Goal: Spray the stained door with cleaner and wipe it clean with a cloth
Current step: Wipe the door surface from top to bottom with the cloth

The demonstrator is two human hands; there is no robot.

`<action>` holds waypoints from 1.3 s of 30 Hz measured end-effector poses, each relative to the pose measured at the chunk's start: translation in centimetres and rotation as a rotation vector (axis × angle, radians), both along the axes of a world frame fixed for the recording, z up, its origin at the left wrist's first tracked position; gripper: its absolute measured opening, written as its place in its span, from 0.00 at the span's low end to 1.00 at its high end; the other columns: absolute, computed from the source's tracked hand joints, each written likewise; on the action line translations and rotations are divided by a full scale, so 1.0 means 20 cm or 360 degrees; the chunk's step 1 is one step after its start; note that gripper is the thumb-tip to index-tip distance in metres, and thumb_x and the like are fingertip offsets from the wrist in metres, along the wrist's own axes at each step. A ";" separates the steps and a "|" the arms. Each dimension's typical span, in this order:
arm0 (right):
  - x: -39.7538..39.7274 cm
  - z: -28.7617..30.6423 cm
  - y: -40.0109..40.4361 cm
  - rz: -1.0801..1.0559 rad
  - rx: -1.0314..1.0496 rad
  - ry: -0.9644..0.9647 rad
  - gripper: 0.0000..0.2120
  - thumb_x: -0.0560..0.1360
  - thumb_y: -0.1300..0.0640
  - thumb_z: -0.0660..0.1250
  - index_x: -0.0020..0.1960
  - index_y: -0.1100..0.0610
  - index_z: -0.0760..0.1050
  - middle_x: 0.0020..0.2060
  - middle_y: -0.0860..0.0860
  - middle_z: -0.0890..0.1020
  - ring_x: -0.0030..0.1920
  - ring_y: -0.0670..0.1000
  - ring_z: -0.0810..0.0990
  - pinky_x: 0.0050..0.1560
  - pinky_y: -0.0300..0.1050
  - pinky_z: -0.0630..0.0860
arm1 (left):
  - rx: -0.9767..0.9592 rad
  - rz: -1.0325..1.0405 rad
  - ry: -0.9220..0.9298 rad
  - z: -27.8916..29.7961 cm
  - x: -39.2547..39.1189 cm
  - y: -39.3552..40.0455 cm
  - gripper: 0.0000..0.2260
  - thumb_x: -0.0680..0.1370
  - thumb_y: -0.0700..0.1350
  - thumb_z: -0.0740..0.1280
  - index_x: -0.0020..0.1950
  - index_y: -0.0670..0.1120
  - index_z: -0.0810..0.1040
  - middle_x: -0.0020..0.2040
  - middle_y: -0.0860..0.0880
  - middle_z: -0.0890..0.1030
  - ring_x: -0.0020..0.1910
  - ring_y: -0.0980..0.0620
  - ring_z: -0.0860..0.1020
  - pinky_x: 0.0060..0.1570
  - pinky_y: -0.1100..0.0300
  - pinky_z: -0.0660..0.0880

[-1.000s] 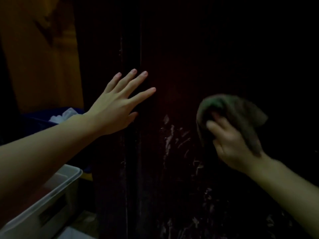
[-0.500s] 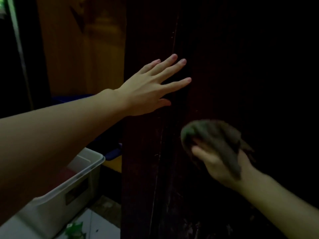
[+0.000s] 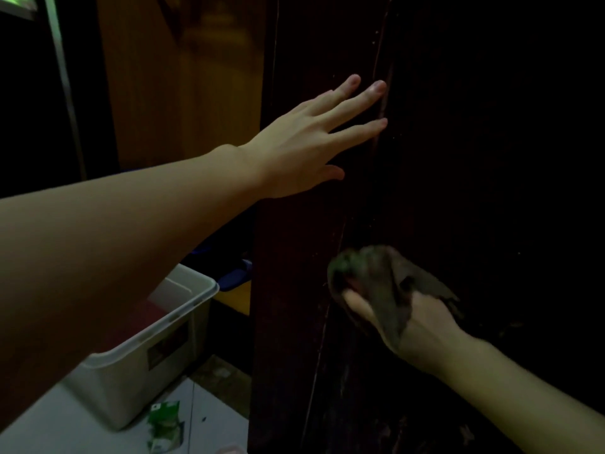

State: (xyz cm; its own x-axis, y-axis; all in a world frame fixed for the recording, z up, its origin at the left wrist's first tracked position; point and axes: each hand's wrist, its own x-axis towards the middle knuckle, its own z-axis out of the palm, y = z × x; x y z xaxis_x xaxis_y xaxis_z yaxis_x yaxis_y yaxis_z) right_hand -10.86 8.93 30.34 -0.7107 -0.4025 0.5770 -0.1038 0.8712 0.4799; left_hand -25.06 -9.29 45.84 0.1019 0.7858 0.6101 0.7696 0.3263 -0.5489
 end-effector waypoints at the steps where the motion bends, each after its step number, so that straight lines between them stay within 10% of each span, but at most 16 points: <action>1: -0.04 0.06 -0.02 0.0023 0.0153 0.0143 0.17 0.78 0.53 0.49 0.64 0.48 0.67 0.58 0.62 0.79 0.50 0.62 0.82 0.39 0.54 0.80 | 0.0013 0.0008 0.0019 0.00 -0.01 0.00 0.32 0.77 0.47 0.67 0.78 0.49 0.56 0.79 0.41 0.50 0.78 0.39 0.48 0.73 0.42 0.58; 7: -0.10 0.15 -0.13 0.0002 0.0237 0.0188 0.08 0.66 0.60 0.66 0.40 0.55 0.83 0.30 0.54 0.81 0.26 0.55 0.79 0.20 0.38 0.69 | 0.0041 0.0061 0.0136 -0.01 -0.03 0.00 0.31 0.78 0.37 0.62 0.78 0.50 0.54 0.79 0.42 0.50 0.78 0.39 0.48 0.74 0.44 0.58; 12: 0.02 -0.16 -0.19 -0.0570 0.0265 -0.1209 0.15 0.77 0.63 0.54 0.55 0.61 0.78 0.52 0.59 0.79 0.53 0.60 0.78 0.44 0.49 0.75 | 0.0136 0.0082 0.0091 -0.06 0.00 0.03 0.29 0.79 0.37 0.59 0.78 0.48 0.55 0.79 0.41 0.49 0.77 0.38 0.47 0.76 0.45 0.51; 17: -0.10 0.12 -0.14 -0.0149 0.0265 -0.0159 0.12 0.63 0.59 0.59 0.31 0.55 0.82 0.26 0.55 0.79 0.24 0.58 0.79 0.17 0.44 0.71 | 0.0203 0.0024 0.0036 -0.08 0.01 0.05 0.27 0.78 0.37 0.58 0.77 0.47 0.58 0.79 0.40 0.51 0.77 0.37 0.49 0.76 0.44 0.51; 21: -0.16 0.30 -0.19 0.0013 0.0214 0.0359 0.08 0.64 0.61 0.64 0.35 0.56 0.82 0.28 0.55 0.80 0.27 0.57 0.78 0.21 0.40 0.69 | 0.0269 -0.0022 0.0029 -0.10 -0.01 0.07 0.25 0.79 0.39 0.58 0.77 0.46 0.59 0.78 0.39 0.53 0.77 0.37 0.50 0.75 0.44 0.52; 28: -0.04 -0.27 -0.08 -0.0039 0.0244 -0.0280 0.05 0.55 0.55 0.72 0.31 0.53 0.83 0.27 0.52 0.81 0.24 0.50 0.79 0.16 0.38 0.68 | 0.0345 -0.0031 -0.0045 -0.14 0.00 0.10 0.26 0.78 0.46 0.58 0.76 0.46 0.61 0.78 0.40 0.54 0.77 0.37 0.50 0.75 0.44 0.52; 31: -0.05 -0.10 -0.08 -0.0008 0.0168 -0.0108 0.12 0.62 0.56 0.61 0.32 0.54 0.83 0.24 0.52 0.79 0.21 0.51 0.77 0.15 0.37 0.66 | 0.0334 -0.0033 -0.0051 -0.14 0.01 0.09 0.27 0.77 0.47 0.59 0.76 0.46 0.61 0.78 0.40 0.54 0.77 0.37 0.50 0.75 0.43 0.52; 36: -0.15 0.30 -0.10 0.0191 -0.0037 0.0569 0.10 0.66 0.62 0.65 0.43 0.65 0.81 0.35 0.61 0.82 0.35 0.60 0.82 0.37 0.52 0.79 | 0.0320 -0.0027 0.0002 -0.14 0.00 0.08 0.25 0.79 0.47 0.57 0.76 0.46 0.61 0.78 0.40 0.54 0.77 0.37 0.51 0.75 0.43 0.54; 39: -0.14 0.11 -0.12 0.0220 -0.0283 0.0369 0.14 0.66 0.63 0.66 0.50 0.67 0.77 0.45 0.63 0.82 0.47 0.61 0.82 0.53 0.54 0.75 | 0.0307 0.0036 0.0027 -0.14 -0.01 0.08 0.25 0.79 0.48 0.55 0.77 0.48 0.59 0.79 0.41 0.53 0.77 0.38 0.50 0.75 0.44 0.53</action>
